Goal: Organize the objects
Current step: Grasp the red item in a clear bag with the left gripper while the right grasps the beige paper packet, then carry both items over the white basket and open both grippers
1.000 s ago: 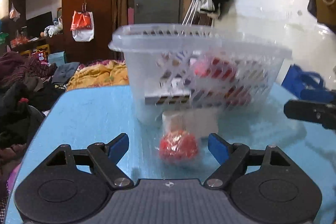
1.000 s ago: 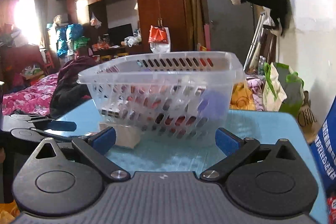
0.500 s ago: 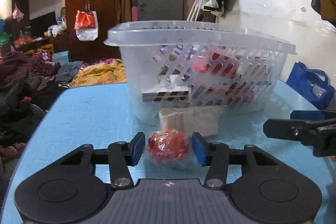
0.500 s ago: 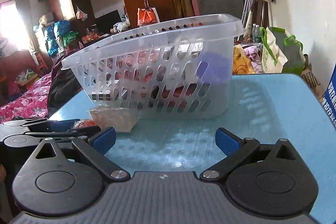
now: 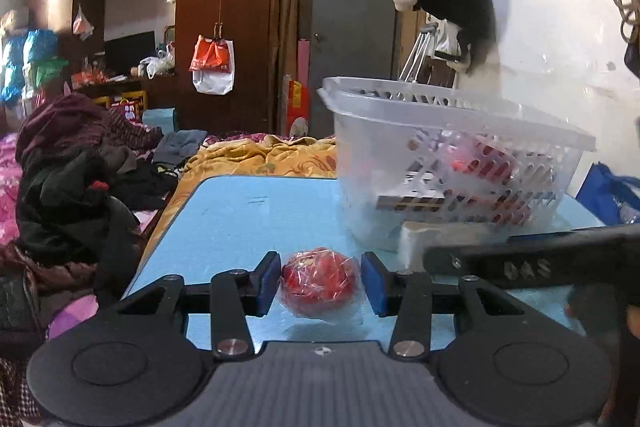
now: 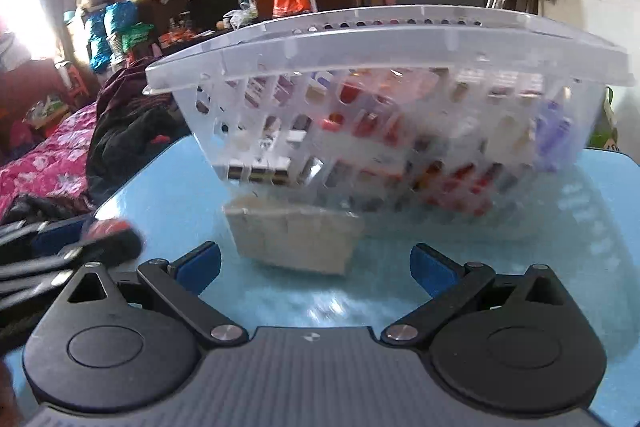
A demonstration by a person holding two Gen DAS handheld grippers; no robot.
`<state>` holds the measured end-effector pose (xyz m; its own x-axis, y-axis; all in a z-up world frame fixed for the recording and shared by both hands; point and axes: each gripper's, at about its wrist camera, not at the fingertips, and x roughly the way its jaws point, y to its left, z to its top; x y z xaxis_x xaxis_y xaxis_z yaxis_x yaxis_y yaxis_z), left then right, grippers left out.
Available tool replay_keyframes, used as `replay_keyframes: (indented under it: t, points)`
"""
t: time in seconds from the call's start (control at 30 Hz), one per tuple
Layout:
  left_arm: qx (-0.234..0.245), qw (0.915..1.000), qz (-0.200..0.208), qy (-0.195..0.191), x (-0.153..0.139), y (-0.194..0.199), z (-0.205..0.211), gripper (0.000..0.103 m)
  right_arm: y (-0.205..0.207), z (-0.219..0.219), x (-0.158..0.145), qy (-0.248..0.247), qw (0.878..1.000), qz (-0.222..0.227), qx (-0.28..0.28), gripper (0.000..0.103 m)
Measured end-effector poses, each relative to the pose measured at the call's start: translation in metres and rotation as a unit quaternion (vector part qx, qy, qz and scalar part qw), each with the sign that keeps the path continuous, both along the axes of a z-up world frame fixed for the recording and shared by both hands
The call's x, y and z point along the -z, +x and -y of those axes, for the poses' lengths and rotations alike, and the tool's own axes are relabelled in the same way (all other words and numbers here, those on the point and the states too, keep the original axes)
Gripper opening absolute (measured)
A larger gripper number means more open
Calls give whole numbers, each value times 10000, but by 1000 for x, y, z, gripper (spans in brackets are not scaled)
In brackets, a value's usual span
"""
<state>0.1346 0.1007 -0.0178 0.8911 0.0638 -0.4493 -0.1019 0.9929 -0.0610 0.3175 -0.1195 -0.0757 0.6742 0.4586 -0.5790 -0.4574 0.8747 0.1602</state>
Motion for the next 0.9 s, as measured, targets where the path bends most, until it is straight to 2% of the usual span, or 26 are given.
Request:
replay_keyframes:
  t: [0.1, 0.27, 0.4, 0.53, 0.63, 0.77, 0.9]
  points:
    - [-136, 9998, 96, -92, 0, -7, -13, 48, 4, -5, 2, 112, 9999, -80, 87, 103]
    - [-235, 9993, 153, -264, 3, -12, -29, 49, 5, -16, 7, 17, 9999, -113, 119, 100]
    - [-202, 9991, 146, -342, 6, -13, -31, 49, 6, -19, 9, -76, 9998, -62, 192, 90]
    - [-148, 9990, 204, -363, 7, -16, -29, 49, 3, -14, 8, -52, 9999, 10, 150, 83]
    - [-91, 9991, 213, -353, 8, -19, -25, 49, -8, 1, 2, -91, 9995, 258, 148, 83]
    - [21, 9991, 224, -366, 9, -22, -17, 49, -26, 39, -4, 204, 9993, 316, 4, 83]
    - [234, 9981, 315, -482, 10, -23, -5, 49, -52, 84, -10, 432, 9974, 570, -120, 83]
